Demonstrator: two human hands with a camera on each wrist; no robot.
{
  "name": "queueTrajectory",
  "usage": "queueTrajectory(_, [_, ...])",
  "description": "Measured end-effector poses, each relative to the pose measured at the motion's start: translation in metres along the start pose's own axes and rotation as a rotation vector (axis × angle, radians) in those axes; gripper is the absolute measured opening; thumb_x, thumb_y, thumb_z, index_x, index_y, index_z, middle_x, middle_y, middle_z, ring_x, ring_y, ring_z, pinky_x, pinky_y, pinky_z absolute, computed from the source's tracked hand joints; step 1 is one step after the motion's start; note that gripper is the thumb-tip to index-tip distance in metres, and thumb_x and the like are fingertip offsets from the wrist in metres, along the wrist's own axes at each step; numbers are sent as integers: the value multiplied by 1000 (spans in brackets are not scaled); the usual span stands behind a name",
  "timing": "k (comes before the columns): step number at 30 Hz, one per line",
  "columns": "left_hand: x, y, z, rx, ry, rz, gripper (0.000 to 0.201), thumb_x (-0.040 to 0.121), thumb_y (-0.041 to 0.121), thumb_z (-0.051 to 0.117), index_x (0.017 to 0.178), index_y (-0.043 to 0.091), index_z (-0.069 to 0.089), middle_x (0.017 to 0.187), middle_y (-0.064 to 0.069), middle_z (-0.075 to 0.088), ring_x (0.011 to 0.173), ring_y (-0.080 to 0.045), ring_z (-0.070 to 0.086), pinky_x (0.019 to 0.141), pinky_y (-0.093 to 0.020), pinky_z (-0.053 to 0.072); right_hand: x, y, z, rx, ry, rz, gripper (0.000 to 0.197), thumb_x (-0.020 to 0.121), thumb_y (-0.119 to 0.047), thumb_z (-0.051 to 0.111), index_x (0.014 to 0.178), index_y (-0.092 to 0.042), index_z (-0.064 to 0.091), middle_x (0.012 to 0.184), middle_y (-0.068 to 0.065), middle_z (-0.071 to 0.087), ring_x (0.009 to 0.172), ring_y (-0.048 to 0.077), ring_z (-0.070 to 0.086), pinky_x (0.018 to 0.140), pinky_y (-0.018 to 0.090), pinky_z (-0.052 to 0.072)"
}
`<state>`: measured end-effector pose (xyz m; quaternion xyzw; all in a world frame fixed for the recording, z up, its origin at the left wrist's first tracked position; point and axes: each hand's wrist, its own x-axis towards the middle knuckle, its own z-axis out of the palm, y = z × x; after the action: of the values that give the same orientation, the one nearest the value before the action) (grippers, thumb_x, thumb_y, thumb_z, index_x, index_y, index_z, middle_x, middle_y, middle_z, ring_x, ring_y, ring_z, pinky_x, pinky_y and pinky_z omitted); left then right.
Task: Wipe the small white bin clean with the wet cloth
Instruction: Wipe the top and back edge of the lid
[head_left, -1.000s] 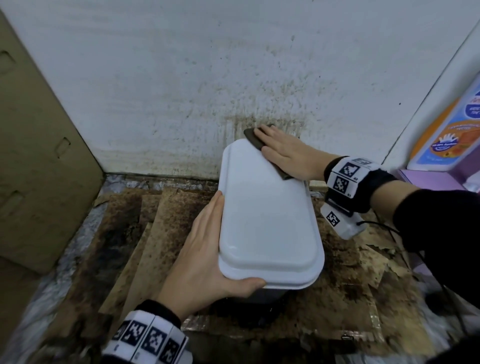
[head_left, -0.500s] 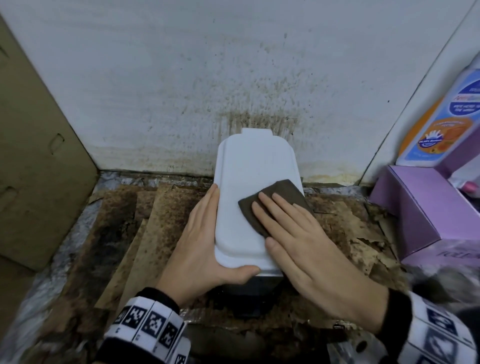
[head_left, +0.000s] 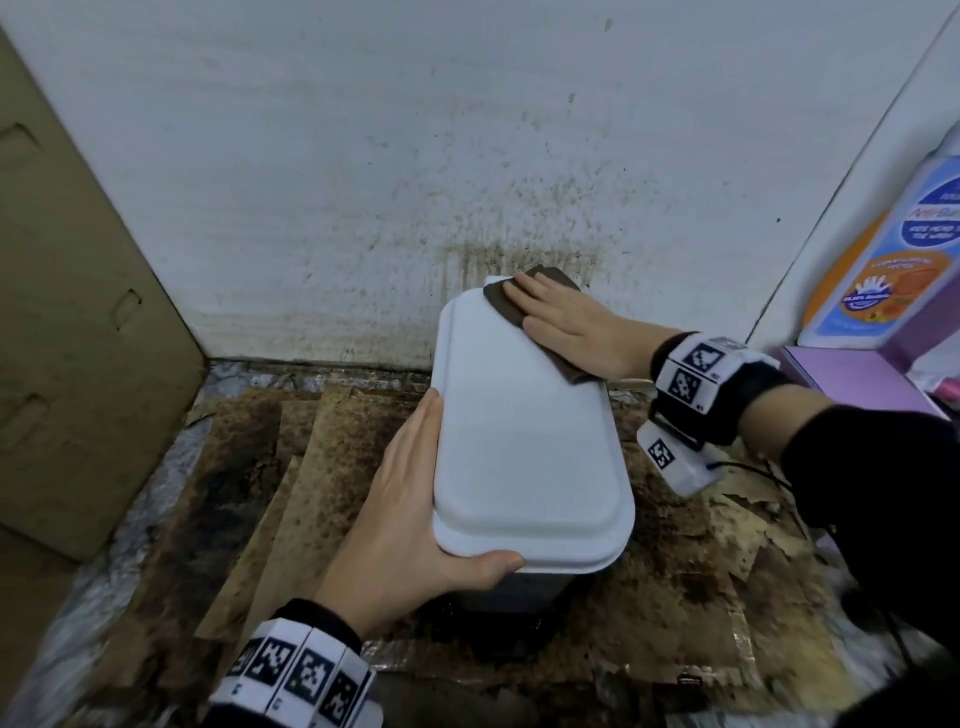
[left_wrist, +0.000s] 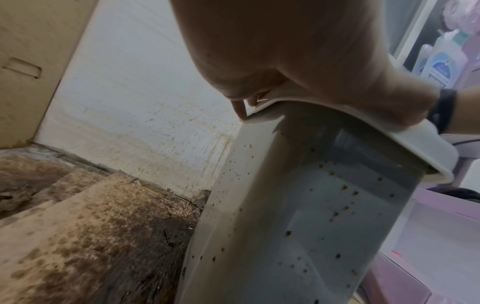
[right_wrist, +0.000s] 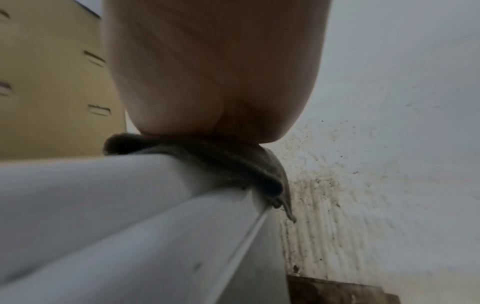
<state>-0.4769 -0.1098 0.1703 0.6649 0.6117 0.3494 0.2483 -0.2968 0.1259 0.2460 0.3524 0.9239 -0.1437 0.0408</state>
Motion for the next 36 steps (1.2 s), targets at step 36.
queueTrajectory(36, [-3, 6, -2, 0, -44, -32, 142, 62, 71, 83, 160, 43, -16, 165, 33, -17, 155, 2, -11, 123, -38, 12, -67, -30, 40, 415, 207, 134, 61, 113, -44, 28, 167, -27, 7, 173, -12, -17, 158, 4, -19, 128, 28, -8])
